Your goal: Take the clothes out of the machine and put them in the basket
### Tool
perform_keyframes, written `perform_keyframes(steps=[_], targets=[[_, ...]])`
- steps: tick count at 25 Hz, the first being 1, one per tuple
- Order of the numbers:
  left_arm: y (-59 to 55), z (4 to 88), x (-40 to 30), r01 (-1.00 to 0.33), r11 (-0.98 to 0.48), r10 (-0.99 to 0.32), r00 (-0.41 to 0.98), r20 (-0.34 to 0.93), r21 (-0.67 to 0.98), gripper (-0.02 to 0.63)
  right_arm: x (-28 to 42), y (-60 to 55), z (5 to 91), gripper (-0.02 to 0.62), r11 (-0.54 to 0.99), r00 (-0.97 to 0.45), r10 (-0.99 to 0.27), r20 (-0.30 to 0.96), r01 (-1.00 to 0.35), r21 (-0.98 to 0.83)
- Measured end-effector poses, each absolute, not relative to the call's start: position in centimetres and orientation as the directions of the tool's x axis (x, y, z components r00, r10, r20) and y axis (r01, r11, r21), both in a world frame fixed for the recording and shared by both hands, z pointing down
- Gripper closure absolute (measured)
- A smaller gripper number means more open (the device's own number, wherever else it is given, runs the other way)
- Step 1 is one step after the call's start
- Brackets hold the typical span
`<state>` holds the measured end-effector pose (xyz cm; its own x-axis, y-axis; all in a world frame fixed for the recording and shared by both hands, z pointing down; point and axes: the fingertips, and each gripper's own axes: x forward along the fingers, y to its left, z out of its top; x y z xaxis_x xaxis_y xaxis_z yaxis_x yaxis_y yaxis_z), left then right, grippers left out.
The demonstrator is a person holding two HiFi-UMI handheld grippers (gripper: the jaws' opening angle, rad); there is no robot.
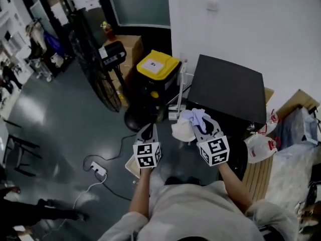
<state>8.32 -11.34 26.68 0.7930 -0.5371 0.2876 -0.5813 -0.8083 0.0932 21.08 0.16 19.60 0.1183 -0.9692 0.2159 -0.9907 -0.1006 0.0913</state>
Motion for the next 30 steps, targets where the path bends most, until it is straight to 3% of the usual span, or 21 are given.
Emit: perform_keyframes(steps=[15,30], targets=[[-13.9,28.4,-17.3,-0.919,-0.387,-0.855,0.388,0.344,0.076,0.589,2.0,-11.6,20.4,0.483,0.391,-0.372,-0.902,0.218,-0.919,0.051],[-11.3,33.6,-29.4,-0.985,-0.138,-0.892,0.168,0.42,0.101,0.589,-13.9,-14.7,25.5,0.483,0.647,-0.629,-0.726,0.276,-0.761,-0.033]])
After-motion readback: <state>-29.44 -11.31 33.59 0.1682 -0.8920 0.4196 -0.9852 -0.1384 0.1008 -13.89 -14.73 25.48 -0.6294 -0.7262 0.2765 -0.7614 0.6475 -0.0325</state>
